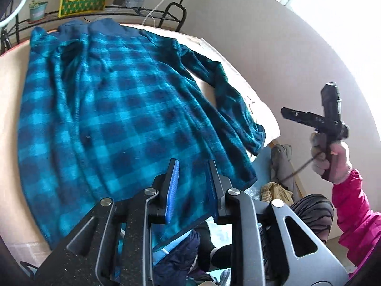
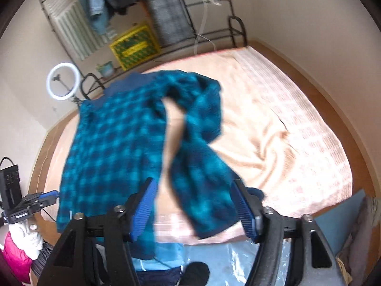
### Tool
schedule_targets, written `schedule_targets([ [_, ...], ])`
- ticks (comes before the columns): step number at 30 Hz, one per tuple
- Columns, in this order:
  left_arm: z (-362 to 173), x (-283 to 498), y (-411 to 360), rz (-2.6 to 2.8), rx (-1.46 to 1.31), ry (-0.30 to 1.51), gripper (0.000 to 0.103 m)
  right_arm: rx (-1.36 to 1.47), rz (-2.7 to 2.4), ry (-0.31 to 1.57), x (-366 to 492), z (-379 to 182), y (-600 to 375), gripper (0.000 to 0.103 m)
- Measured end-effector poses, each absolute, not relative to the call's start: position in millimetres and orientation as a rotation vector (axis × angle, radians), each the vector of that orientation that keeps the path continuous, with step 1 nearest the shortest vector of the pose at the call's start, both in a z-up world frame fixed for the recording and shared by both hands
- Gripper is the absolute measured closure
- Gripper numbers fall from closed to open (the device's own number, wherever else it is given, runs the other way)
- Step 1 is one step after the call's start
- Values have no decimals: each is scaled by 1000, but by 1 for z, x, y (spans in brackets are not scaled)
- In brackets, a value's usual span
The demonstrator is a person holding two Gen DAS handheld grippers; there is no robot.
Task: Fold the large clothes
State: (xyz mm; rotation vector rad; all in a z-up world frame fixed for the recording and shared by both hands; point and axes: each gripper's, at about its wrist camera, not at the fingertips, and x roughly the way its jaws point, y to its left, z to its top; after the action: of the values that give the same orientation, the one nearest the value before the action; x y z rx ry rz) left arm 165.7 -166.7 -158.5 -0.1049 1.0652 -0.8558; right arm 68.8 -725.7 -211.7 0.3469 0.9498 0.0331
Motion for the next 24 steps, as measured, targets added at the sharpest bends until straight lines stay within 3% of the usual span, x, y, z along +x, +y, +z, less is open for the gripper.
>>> schedule_targets([
  [7,-169,178,-183,-831,-125,1112,81,384,-40,1029,83,-262,-765,27],
  [12,-176,186,-190,-818,-136,1140,81,383,-42,1063,89,-289,-776,37],
  [18,-181,189,-195,-801,-127,1153,81,324,-28,1122,90,-305,-765,65],
  [20,-181,189,-194,-799,-126,1154,81,326,-23,1120,86,-304,-766,87],
  [24,-180,188,-192,-801,-125,1150,81,356,-37,1066,74,-285,-772,93],
])
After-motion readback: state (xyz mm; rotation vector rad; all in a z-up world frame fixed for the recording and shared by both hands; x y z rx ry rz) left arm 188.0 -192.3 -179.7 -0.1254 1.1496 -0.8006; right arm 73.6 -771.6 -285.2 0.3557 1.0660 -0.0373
